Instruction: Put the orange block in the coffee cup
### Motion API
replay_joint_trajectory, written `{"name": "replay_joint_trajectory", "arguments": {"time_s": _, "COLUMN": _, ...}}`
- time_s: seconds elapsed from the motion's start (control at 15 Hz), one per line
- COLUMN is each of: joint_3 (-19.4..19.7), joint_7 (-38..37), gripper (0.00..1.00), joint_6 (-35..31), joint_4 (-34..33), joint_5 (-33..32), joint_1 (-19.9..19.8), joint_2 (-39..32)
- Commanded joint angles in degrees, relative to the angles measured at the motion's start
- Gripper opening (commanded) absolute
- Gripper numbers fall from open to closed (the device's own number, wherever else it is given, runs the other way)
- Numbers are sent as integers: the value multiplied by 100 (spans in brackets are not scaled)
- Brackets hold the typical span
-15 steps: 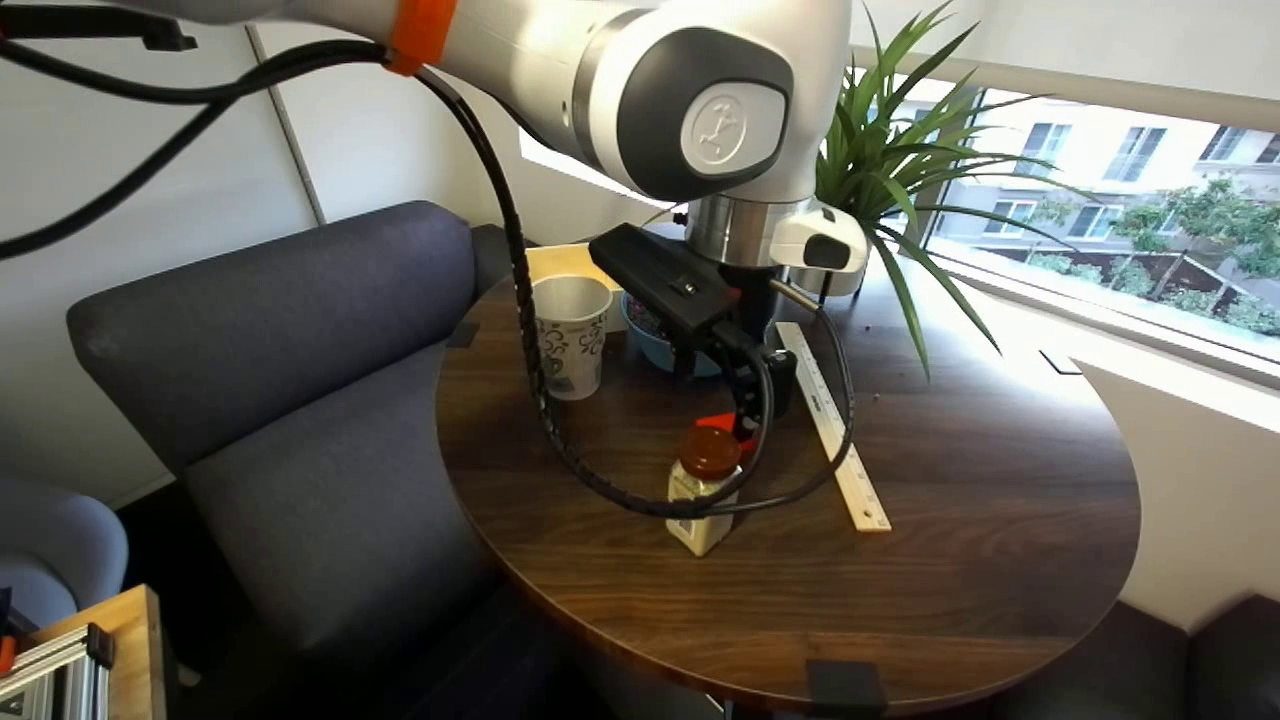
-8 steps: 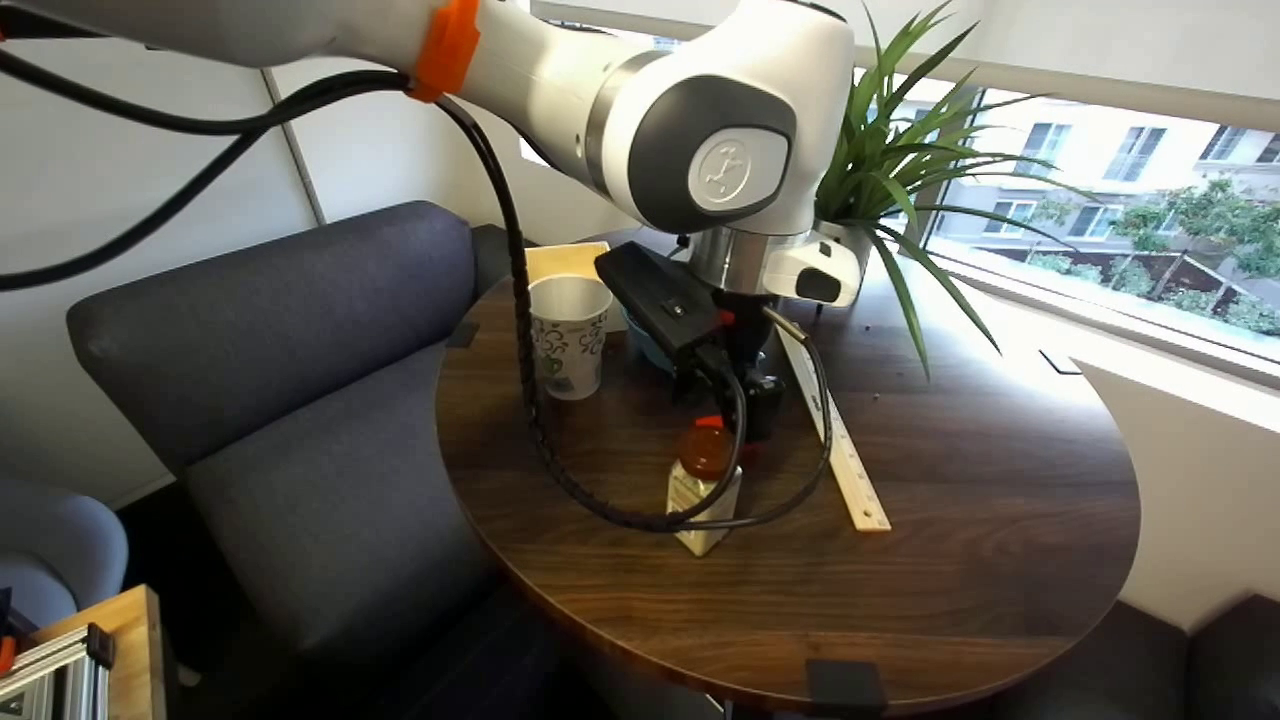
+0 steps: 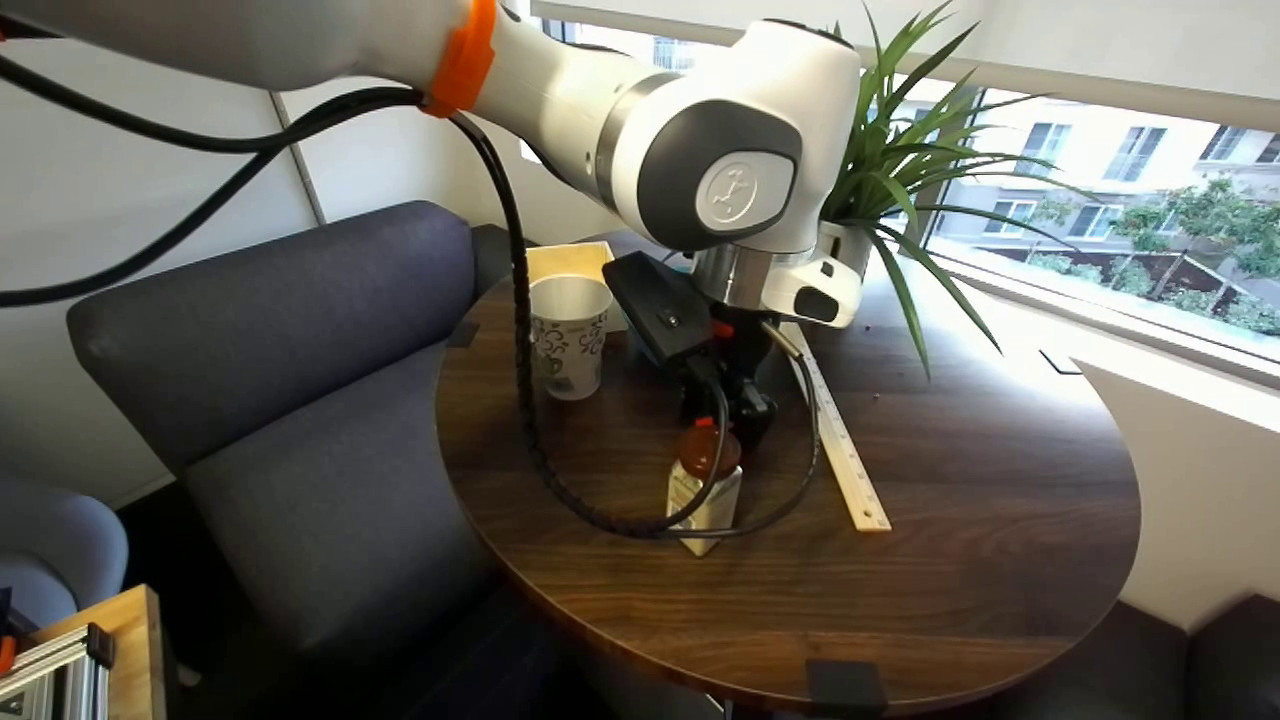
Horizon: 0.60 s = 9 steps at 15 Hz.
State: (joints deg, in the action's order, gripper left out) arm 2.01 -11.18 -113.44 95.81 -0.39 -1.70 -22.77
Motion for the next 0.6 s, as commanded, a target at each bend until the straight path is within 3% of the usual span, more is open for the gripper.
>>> {"name": "replay_joint_trajectory", "arguments": {"time_s": 0.0, "joint_3": 25, "joint_7": -159, "gripper": 31, "joint_6": 17, "joint_4": -156, "joint_5": 173, "joint_1": 37, "joint_2": -133}}
{"name": "replay_joint_trajectory", "arguments": {"time_s": 0.2, "joint_3": 70, "joint_7": -359, "gripper": 9, "joint_6": 77, "joint_4": -83, "joint_5": 81, "joint_1": 83, "joint_2": 29}}
{"name": "replay_joint_trajectory", "arguments": {"time_s": 0.53, "joint_3": -10, "joint_7": -125, "gripper": 8, "joint_6": 952, "joint_4": 351, "joint_5": -69, "joint_1": 176, "joint_2": 834}}
